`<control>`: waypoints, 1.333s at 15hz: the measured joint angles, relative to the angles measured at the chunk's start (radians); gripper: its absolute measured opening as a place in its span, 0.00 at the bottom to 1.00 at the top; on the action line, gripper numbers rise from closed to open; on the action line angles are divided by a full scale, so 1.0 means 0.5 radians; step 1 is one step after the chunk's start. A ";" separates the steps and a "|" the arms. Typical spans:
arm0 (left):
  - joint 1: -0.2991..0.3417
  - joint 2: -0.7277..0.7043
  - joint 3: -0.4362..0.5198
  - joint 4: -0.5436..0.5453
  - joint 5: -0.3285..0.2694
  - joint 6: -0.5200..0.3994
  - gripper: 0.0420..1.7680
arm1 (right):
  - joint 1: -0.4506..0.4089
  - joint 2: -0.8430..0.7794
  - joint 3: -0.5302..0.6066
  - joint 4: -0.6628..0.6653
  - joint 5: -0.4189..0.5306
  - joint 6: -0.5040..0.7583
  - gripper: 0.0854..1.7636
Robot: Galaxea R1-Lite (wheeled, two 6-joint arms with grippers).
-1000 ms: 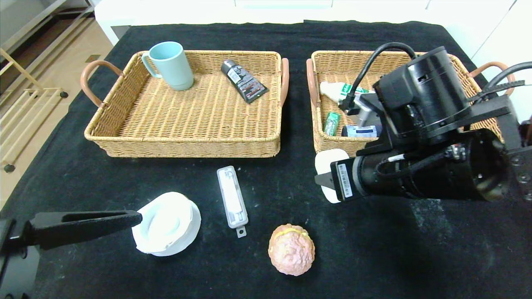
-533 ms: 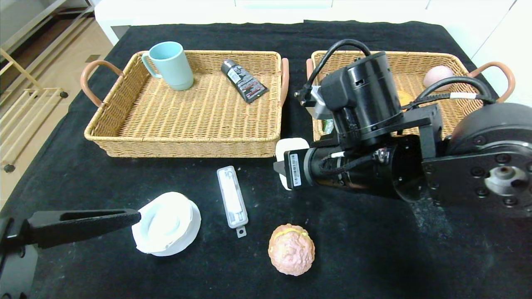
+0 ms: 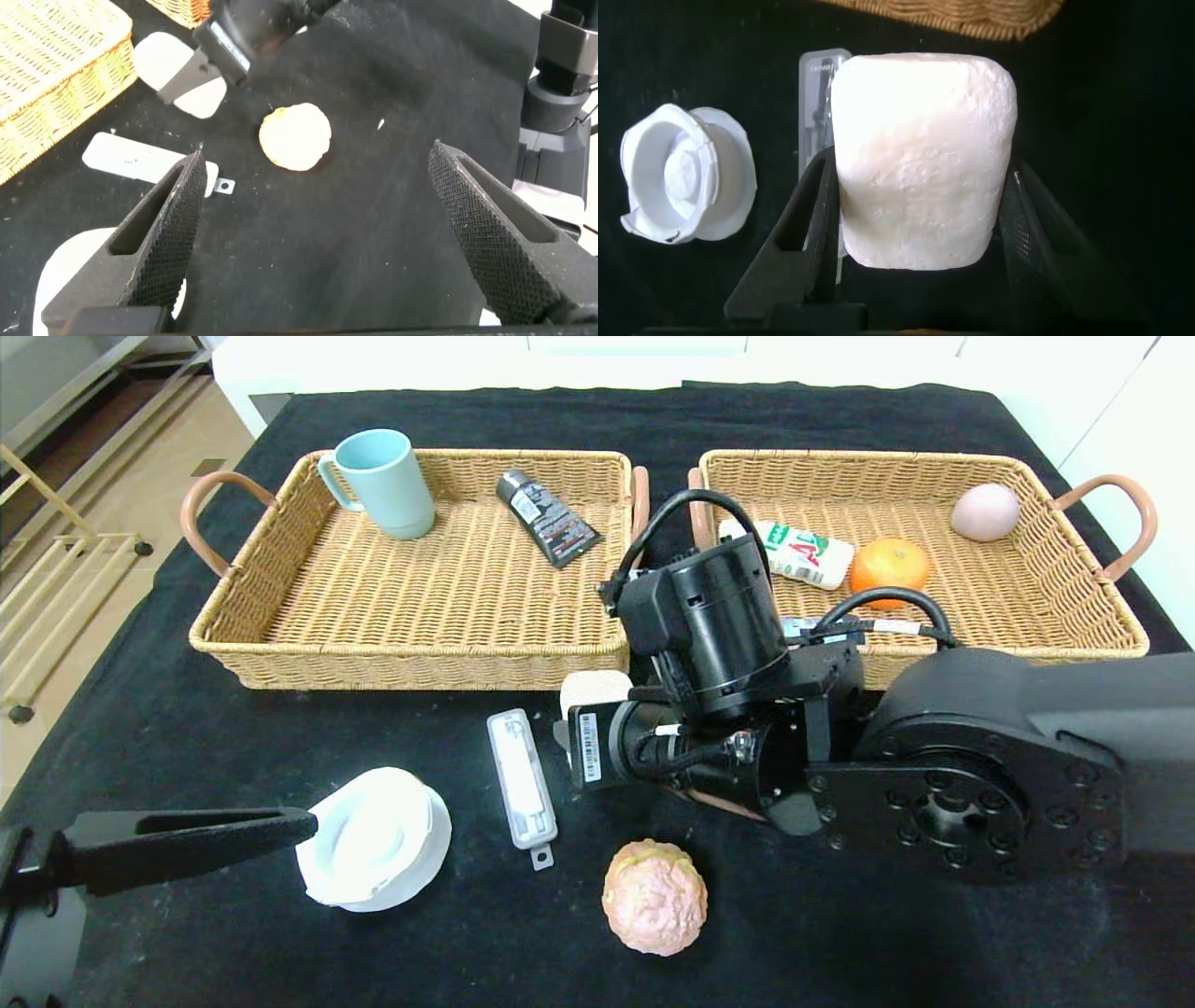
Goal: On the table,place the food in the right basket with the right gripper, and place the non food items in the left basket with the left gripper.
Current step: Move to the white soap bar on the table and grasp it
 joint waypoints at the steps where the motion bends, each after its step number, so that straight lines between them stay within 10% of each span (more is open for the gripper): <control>1: 0.000 0.001 0.000 0.000 0.000 0.000 0.97 | 0.014 0.014 0.001 -0.002 0.001 0.001 0.57; 13: -0.001 0.002 0.004 0.003 0.000 0.003 0.97 | 0.018 0.060 0.012 0.002 -0.048 0.004 0.57; 20: -0.001 0.014 0.006 0.003 -0.001 0.003 0.97 | 0.017 0.042 0.017 0.015 -0.090 -0.024 0.80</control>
